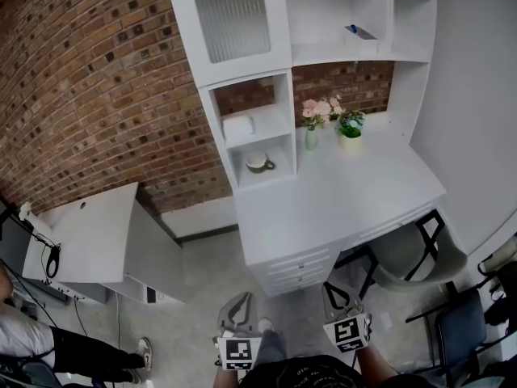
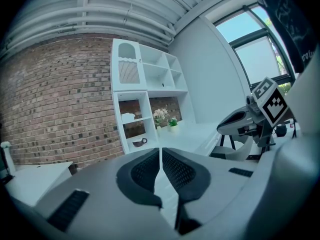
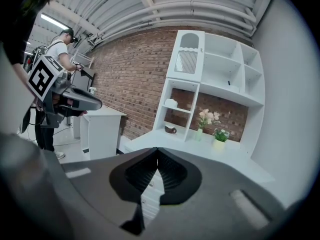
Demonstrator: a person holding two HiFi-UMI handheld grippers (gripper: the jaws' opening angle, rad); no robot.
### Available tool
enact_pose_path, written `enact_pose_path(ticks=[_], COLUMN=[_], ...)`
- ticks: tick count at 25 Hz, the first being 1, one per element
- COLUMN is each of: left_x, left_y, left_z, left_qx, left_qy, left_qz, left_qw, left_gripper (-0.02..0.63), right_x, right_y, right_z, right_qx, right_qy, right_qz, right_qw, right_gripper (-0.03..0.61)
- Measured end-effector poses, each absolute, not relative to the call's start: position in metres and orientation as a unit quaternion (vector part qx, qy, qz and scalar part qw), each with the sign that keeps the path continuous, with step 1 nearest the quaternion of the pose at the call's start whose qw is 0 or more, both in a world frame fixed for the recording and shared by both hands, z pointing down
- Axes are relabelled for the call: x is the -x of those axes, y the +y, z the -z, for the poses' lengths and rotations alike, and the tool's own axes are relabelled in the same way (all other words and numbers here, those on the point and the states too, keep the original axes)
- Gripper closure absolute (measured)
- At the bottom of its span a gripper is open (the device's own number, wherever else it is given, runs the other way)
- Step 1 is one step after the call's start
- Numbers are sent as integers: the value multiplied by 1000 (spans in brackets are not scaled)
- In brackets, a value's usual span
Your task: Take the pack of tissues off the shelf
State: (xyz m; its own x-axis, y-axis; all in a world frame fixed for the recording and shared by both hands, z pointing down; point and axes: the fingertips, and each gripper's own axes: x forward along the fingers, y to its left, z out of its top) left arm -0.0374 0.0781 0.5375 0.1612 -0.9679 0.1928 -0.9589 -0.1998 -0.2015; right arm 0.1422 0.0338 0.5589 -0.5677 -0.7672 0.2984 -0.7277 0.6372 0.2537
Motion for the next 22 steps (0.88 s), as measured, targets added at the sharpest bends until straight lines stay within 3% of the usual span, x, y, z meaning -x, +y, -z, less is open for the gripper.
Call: enact_pose_path(ticks=[22], left_x=[117], left_y=[-28], left_z=[-538], left_qx=[785], left_qy=[604], left_qz=[136], left_qw=[15], left_gripper=[591], right_x=[-71], right_y=[-56], right_z=[-556], right_qx=[-453], right_qy=[-864], right_qz=[33], right_qw=[216], right_gripper=[574])
